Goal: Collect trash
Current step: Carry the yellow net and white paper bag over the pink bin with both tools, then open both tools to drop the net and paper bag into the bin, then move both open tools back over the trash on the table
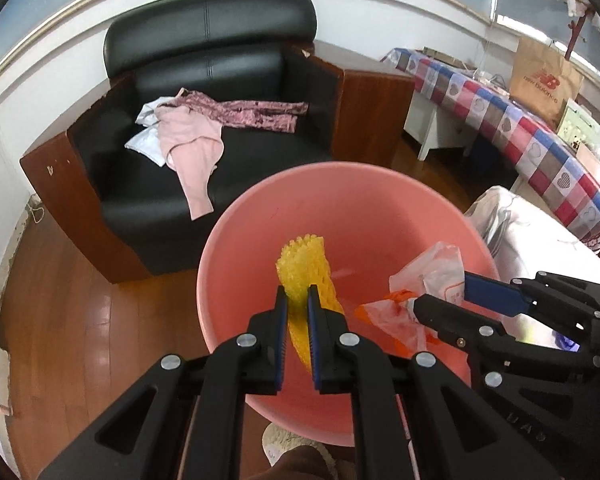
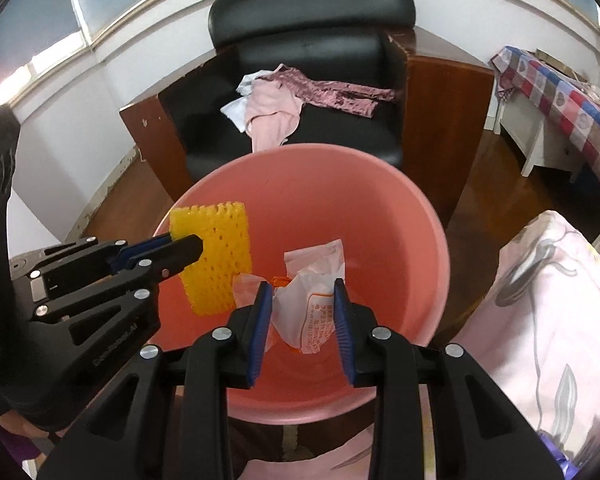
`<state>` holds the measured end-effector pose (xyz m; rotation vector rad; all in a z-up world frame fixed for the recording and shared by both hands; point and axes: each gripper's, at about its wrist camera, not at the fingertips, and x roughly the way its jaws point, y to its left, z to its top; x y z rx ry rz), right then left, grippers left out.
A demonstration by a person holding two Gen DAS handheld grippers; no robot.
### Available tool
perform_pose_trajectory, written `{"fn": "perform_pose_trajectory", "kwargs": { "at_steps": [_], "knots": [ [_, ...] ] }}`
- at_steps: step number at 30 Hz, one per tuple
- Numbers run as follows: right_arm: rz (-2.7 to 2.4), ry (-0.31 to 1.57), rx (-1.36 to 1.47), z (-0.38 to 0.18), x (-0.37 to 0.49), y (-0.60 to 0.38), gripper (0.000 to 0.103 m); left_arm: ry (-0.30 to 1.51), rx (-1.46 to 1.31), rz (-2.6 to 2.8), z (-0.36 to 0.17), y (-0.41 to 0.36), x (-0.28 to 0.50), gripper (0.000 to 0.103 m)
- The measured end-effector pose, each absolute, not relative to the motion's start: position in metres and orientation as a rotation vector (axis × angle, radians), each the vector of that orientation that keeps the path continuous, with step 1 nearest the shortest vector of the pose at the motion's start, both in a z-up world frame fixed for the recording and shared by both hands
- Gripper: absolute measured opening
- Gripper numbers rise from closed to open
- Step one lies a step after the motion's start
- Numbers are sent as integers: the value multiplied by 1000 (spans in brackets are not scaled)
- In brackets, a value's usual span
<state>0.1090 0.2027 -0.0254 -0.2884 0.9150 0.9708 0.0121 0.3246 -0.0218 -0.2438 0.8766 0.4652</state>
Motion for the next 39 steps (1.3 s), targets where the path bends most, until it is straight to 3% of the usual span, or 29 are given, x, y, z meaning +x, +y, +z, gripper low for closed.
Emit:
{"fn": "perform_pose_trajectory", "kwargs": {
  "at_steps": [10,16,39],
  "knots": [
    [934,961,-311,-39,115,212,37,937,-269,489,-37,335,14,12],
    [929,987,-296,-41,118,211,44,916,-282,480,-33,336,11,33],
    [897,832,-208,12,80,141,47,766,-287,404,30,284,-23,33]
  ]
}}
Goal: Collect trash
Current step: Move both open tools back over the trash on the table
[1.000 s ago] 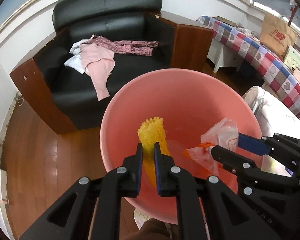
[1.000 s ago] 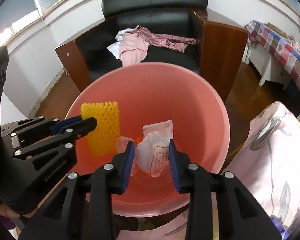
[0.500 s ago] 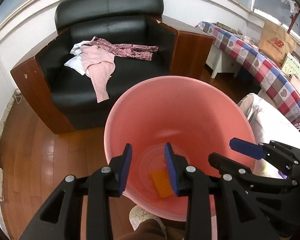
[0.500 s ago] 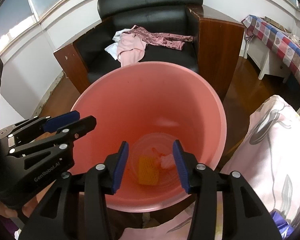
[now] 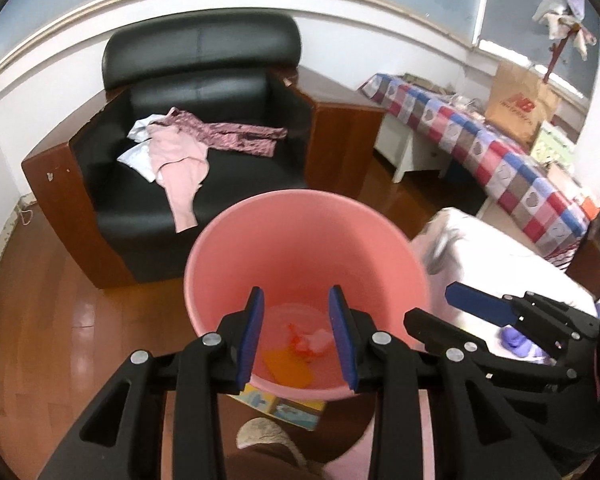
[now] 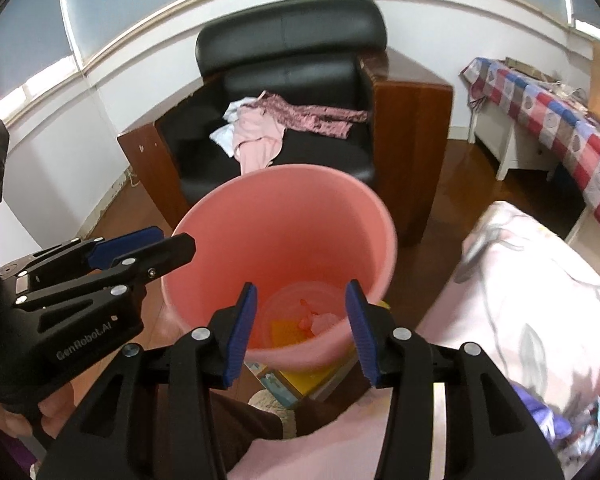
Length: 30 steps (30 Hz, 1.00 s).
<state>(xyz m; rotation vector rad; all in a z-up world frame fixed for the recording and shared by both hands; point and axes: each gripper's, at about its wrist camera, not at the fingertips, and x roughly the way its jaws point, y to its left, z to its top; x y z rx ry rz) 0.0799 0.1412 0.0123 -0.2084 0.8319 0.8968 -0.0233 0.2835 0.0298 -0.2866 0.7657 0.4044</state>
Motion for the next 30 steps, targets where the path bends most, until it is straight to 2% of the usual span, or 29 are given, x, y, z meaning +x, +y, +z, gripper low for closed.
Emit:
{"fn": "perform_pose_trajectory", "kwargs": {
  "at_steps": [12,30],
  "knots": [
    [781,776,-175,30,53,39,47,729,-276,196,45,195,-29,33],
    [469,773,-48,13,32,-156,47,781,-162,-72,14,77,-15,33]
  ]
}}
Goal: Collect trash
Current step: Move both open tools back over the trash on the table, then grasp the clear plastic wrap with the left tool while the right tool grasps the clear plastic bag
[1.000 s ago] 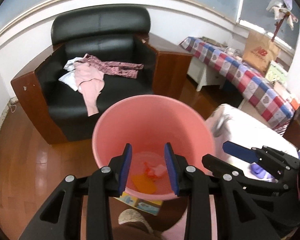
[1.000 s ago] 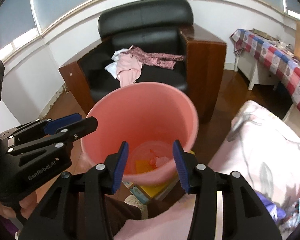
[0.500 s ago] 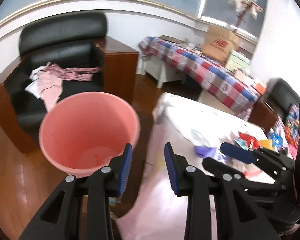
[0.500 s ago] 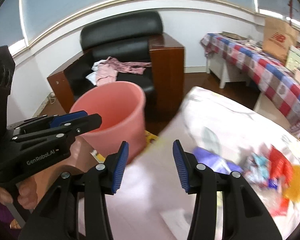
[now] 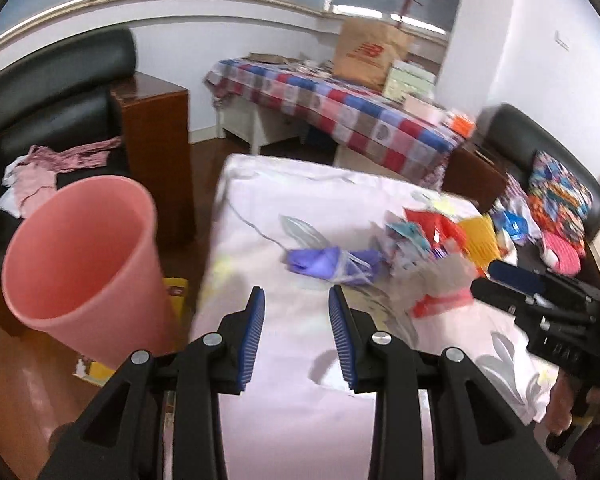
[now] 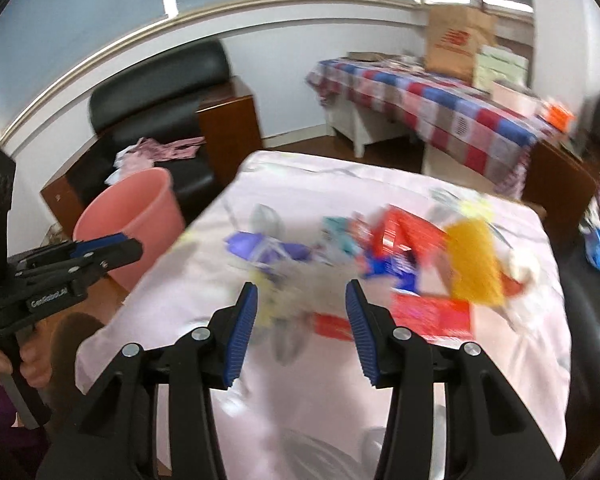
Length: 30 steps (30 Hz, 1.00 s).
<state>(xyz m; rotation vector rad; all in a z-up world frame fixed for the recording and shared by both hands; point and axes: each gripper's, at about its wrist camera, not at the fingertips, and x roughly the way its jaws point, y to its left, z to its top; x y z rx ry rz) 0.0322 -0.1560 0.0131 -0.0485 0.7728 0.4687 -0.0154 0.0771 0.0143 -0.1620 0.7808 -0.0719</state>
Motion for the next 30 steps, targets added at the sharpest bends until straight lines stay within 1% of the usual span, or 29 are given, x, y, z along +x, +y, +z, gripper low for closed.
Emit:
{"fn": "perform_pose_trajectory", "kwargs": {
  "at_steps": [5,9,13,15,24,30],
  "knots": [
    [415,780,-4,7,35,-188,47,829,-159,-161,3,50,-9,33],
    [377,787,30,3,37,-210,47,822,-105,-254,6,20,-1,34],
    [338,793,57,-2,37,-232,47,807,-43,-326,9,-8,13,41],
    [322,799,72,-5,38,-243,47,815,-18,-346,7,-17,24,41],
    [258,809,122,-9,41,-279,47,829,73,-426,-11,-34,60,44],
    [229,820,134,-15,46,-291,47,843,59,-486,-25,-40,69,44]
  ]
}}
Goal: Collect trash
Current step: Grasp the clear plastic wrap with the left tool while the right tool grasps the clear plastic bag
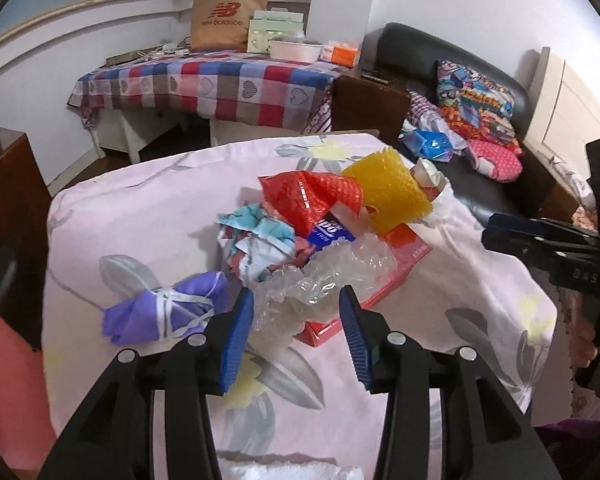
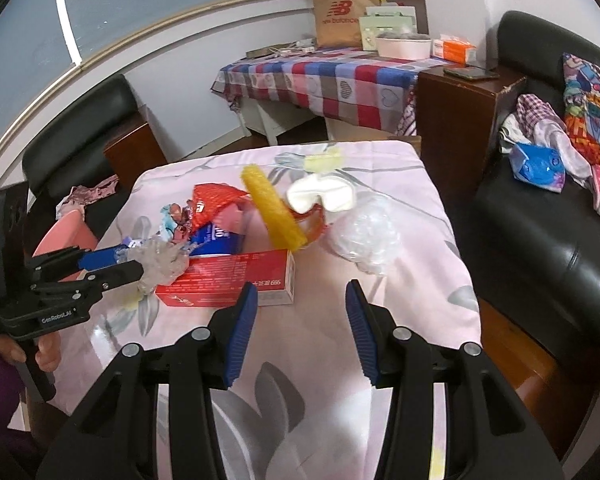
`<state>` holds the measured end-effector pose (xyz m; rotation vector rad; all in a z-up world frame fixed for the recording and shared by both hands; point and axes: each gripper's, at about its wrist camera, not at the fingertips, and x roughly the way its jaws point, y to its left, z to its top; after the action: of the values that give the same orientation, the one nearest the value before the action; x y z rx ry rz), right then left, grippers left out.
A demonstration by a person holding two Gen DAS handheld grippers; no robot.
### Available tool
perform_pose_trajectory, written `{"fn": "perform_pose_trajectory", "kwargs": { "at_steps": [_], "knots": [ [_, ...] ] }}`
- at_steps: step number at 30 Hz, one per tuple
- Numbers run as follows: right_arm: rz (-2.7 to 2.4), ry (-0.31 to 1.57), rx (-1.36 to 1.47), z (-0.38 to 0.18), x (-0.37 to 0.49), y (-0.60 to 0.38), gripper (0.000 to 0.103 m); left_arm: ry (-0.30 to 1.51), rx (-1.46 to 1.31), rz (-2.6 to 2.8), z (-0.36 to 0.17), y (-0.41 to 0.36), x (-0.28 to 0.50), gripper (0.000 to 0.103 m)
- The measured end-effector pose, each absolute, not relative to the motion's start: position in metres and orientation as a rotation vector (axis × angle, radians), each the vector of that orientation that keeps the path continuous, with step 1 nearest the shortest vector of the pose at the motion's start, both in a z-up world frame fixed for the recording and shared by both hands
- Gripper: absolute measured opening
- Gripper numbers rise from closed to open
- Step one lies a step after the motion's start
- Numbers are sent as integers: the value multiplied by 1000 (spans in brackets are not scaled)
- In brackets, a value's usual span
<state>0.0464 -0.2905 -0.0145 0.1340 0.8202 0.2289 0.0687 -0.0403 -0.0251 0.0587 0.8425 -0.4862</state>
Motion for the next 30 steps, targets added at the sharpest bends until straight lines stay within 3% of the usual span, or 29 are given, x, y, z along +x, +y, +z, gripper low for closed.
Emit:
{"fn": "perform_pose_trajectory", "kwargs": {
  "at_steps": [11,30],
  "knots": [
    [207,817,145,-17,56,-295,47,825,59,-516,-29,-42,59,20],
    [255,889,101,-54,121,-334,47,801,-90,-441,-1,-8,23,16]
  ]
}}
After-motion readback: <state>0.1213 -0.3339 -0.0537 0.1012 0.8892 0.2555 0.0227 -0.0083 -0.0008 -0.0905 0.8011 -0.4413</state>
